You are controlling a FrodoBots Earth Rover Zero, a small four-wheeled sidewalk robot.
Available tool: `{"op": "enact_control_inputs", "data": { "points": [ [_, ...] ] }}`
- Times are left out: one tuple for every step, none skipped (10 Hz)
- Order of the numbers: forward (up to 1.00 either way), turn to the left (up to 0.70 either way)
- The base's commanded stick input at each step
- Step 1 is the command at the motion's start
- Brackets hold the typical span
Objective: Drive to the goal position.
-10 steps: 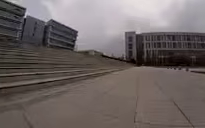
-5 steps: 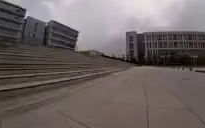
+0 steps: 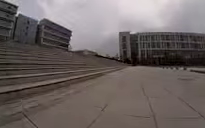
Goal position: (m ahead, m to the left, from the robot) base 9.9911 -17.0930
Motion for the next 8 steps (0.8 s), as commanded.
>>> {"op": "enact_control_inputs", "data": {
  "points": [
    [0.7, 0.0],
    [0.7, 0.0],
    [0.7, 0.0],
    [0.7, 0.0],
    [0.7, 0.0],
    [0.7, 0.0],
    [0.7, 0.0],
    [0.7, 0.0]
  ]
}}
